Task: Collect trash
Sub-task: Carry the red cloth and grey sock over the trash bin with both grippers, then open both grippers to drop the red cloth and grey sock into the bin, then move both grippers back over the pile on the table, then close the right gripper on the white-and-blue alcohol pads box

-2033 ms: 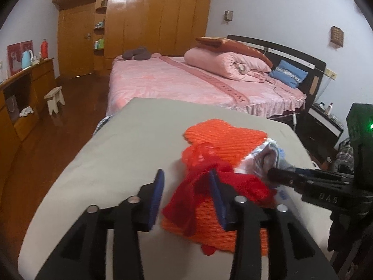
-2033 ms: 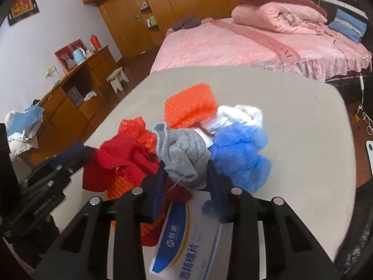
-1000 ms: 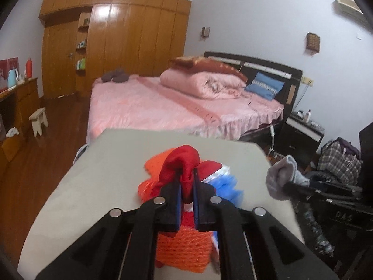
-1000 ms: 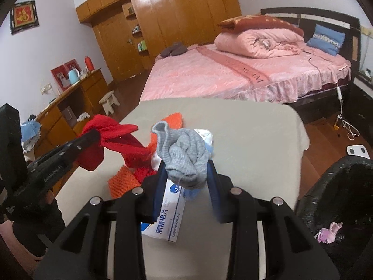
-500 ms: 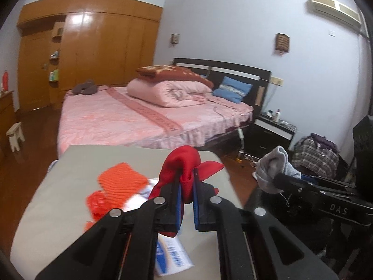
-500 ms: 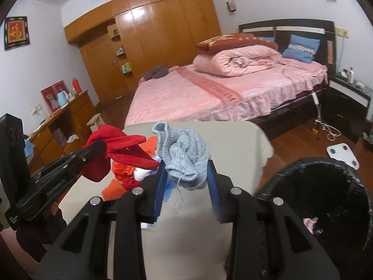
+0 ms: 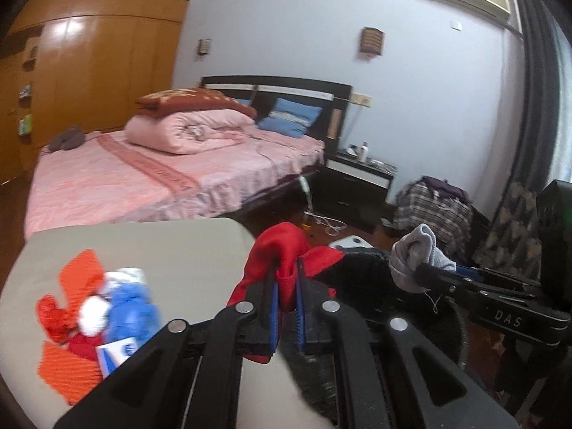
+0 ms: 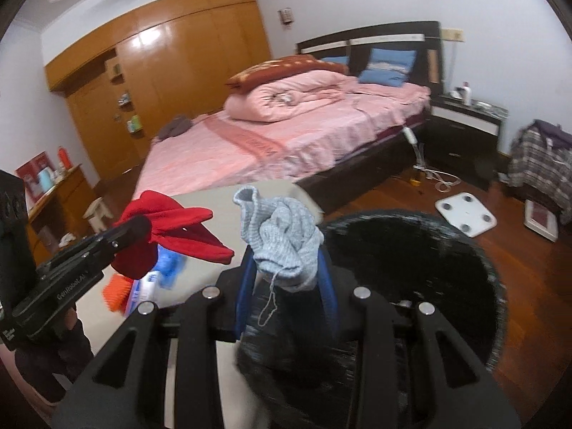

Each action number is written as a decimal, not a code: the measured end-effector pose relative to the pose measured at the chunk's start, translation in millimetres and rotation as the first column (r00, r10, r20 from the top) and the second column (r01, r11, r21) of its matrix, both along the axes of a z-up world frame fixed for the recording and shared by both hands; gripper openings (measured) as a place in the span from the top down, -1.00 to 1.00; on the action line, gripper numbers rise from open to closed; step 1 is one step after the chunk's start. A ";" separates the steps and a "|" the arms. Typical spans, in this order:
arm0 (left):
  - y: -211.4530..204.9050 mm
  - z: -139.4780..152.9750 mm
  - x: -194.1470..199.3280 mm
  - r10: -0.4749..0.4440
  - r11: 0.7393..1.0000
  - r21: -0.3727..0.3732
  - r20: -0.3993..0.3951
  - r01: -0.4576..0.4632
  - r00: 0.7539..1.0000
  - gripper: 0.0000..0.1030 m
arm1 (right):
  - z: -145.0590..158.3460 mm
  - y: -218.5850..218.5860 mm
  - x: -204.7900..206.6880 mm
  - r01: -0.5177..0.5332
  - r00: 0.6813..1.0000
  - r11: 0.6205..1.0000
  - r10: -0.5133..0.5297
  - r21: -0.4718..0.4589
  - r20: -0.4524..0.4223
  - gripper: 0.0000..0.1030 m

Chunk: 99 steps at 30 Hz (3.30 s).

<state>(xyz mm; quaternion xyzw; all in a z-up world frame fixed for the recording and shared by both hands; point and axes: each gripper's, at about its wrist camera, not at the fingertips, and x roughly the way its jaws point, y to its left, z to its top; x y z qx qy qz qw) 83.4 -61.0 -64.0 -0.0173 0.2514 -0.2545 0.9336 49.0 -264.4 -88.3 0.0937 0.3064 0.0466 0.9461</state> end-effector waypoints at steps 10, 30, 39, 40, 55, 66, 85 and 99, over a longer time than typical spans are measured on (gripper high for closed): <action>-77.1 -14.3 7.1 -0.134 0.991 -0.001 -0.042 0.134 0.990 0.85 | -26.0 -66.1 -20.1 0.161 0.986 0.986 -0.162 -0.033 -0.042 0.35; -9.4 -17.3 8.9 0.039 0.998 0.049 -0.021 -0.038 0.999 -0.54 | -29.9 -59.1 -18.0 0.237 0.971 0.970 -0.239 -0.059 -0.015 -0.87; 90.7 -29.3 -3.8 0.273 0.951 0.150 0.015 -0.272 0.962 -0.58 | -28.6 12.4 8.8 0.080 0.997 0.996 -0.081 -0.038 -0.019 -0.87; 98.0 -31.0 -5.1 0.289 0.945 0.155 0.015 -0.288 0.957 -0.58 | -27.8 19.7 12.2 0.065 0.998 0.997 -0.066 -0.038 -0.017 -0.87; 204.6 -67.3 -14.9 0.496 0.854 0.196 -0.029 -0.481 0.868 -0.58 | -43.5 133.3 45.6 -0.152 0.988 0.987 0.151 -0.056 -0.024 -0.87; 247.4 -88.2 -17.9 0.557 0.818 0.211 -0.057 -0.535 0.829 -0.57 | -75.3 200.3 58.5 -0.255 0.965 0.966 0.252 -0.044 -0.075 -0.86; 283.9 -100.8 -21.5 0.591 0.799 0.199 -0.085 -0.568 0.802 -0.57 | -120.0 275.1 76.7 -0.365 0.913 0.928 0.342 -0.073 -0.223 -0.49; 262.8 -113.9 -6.2 0.548 0.831 0.208 -0.136 -0.517 0.825 -0.57 | -100.8 252.2 60.8 -0.392 0.908 0.917 0.373 -0.072 -0.193 -0.11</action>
